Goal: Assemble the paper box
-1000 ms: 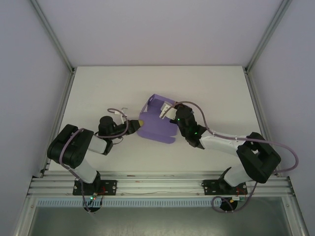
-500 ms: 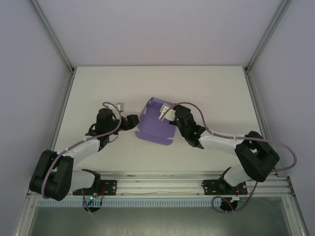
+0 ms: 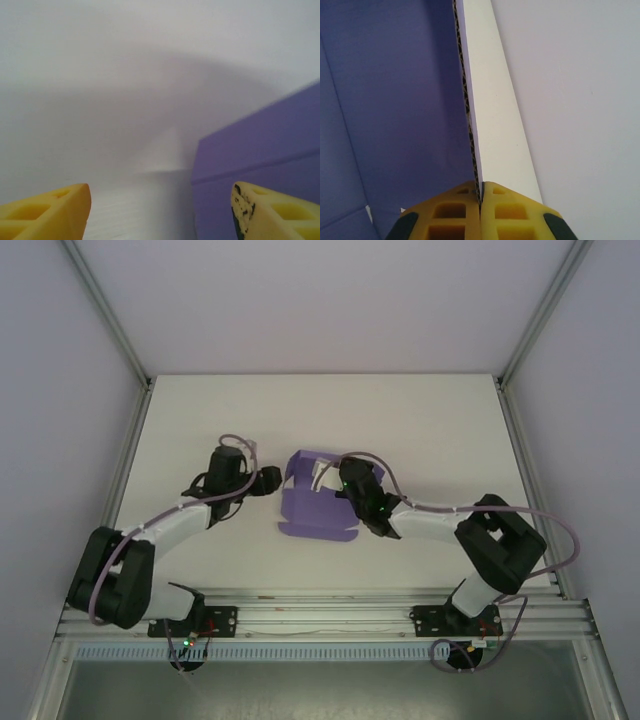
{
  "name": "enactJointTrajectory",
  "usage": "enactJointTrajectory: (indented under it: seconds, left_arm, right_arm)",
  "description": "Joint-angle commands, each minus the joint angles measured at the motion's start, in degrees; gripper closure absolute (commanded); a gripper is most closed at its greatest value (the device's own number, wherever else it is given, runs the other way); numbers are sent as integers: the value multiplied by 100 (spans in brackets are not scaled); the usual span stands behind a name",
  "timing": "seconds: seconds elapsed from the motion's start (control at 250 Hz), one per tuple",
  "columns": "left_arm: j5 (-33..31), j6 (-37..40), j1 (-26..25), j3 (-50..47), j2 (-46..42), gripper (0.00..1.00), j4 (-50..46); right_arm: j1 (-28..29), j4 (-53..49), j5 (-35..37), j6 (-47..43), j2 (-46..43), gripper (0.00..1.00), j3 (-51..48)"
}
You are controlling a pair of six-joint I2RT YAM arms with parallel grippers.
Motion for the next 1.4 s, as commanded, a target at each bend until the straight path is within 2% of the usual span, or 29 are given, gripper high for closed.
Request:
enactJointTrajectory:
  seconds: [0.0,0.212,0.416,0.628,0.807,0.959,1.063,1.275,1.395]
  left_arm:
    - [286,651,-278,239,205,30,289]
    - [404,716,-454,250,599,32,886]
    - [-336,736,-608,46,1014,34,1512]
    - [-686,783,-774,-191,1400,36,2439]
    - [-662,898,-791,-434,1549,37,3087]
    - [-450,932,-797,-436,1722,39,3491]
    - [-505,989,-797,-452,1788,45,3783]
    - [-853,1038,-890,-92,2040,56,3676]
    - [-1401,1077,-1022,96,2207,71,3474]
  right_arm:
    - [39,-125,124,62,2,100,267]
    - [78,-277,250,-164,126,100,340]
    - [153,-240,351,-406,257,100,299]
    - [289,-189,665,-838,589,100,306]
    - [387,423,1000,-1217,936,100,136]
    - [475,346,1026,-1188,986,100,126]
    - [503,285,1037,-1155,957,100,99]
    - [500,-64,941,-892,880,100,173]
    - [504,-103,933,-765,880,100,210]
